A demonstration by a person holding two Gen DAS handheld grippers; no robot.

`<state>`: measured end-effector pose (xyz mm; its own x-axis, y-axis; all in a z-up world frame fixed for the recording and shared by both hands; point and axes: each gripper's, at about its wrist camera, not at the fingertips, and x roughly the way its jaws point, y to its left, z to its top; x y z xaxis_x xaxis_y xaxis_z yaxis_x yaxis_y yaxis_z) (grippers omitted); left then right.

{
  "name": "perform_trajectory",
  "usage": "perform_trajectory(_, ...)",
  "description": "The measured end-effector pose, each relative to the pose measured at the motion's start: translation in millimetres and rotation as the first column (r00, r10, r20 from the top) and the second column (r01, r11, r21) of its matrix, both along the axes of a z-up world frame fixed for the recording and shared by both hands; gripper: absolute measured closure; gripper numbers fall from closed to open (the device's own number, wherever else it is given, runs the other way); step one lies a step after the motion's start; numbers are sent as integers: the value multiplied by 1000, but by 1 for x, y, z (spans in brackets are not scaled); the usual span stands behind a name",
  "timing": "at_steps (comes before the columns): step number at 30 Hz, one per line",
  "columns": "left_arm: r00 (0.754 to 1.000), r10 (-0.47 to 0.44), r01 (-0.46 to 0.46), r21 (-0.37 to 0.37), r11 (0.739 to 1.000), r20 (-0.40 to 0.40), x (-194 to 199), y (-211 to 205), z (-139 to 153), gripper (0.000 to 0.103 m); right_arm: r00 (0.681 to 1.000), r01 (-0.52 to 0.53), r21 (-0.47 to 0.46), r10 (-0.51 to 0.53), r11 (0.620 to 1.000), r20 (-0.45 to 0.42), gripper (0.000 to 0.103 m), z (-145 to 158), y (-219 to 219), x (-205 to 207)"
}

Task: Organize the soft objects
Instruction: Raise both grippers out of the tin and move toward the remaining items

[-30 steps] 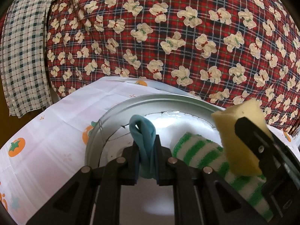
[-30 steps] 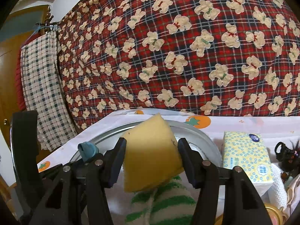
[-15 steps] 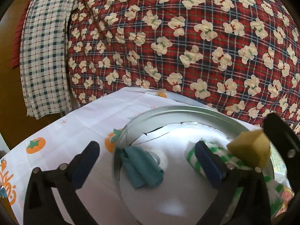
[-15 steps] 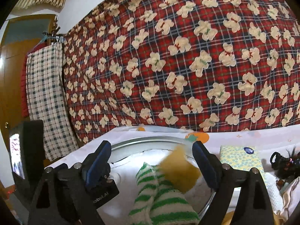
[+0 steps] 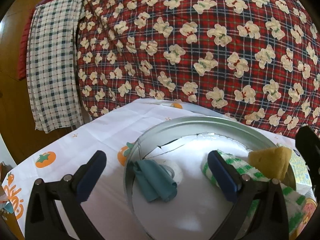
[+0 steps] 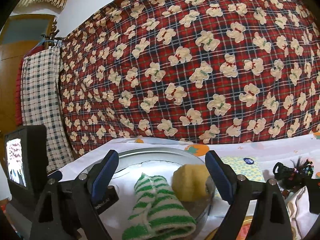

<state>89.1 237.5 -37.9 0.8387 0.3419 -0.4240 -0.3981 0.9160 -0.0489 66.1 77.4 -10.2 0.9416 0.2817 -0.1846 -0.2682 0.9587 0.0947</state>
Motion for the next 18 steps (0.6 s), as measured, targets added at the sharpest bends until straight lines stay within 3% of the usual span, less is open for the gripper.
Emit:
perform_trajectory(9,997,22,-26,61,998,71,-14,-9,6,1,999,7,-25,-6,1000,36,13,1,-6,-14)
perform_trajectory(18,998,9,-12,48,999,69,-24,-16,7,1,995,32,-90,-23,995,98,13,2,-23,-39)
